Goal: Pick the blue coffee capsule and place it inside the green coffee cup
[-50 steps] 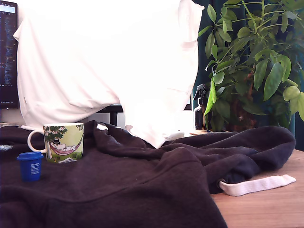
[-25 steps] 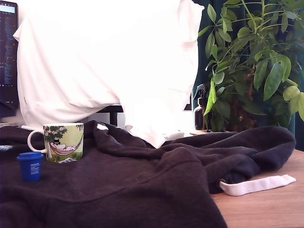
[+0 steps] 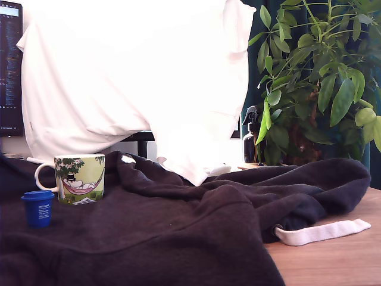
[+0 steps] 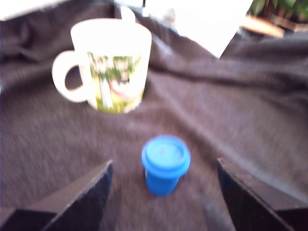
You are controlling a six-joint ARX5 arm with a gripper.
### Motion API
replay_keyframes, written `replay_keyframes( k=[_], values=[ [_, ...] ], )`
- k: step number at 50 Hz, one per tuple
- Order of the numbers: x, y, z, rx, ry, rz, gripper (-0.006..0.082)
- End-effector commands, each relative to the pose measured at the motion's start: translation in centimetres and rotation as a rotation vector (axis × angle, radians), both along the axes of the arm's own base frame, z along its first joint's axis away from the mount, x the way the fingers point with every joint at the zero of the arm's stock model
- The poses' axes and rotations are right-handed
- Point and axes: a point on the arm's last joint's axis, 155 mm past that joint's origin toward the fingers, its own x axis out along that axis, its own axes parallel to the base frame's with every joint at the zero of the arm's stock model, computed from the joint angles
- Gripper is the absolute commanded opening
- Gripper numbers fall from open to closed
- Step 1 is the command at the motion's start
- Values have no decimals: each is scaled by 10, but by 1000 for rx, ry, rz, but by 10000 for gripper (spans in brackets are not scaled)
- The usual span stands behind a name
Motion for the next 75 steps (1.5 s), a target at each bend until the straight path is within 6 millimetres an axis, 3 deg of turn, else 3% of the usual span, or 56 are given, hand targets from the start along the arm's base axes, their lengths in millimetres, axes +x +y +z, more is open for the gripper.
replay_keyframes(
  k=[1,19,26,31,40,44,64,75],
  values=[
    [-2,-5,-6,9,11,-26,624],
    [18,-25,-34,48,85,-81,621],
    [23,-27,-45,56,120,-86,560],
    [25,-28,-50,59,134,-85,457],
    [27,-28,-50,59,132,-86,116],
    [27,-28,-49,57,127,-85,56],
    [36,-42,-14,-60,21,-117,56],
    [53,-46,23,-95,-118,-116,56]
  ],
)
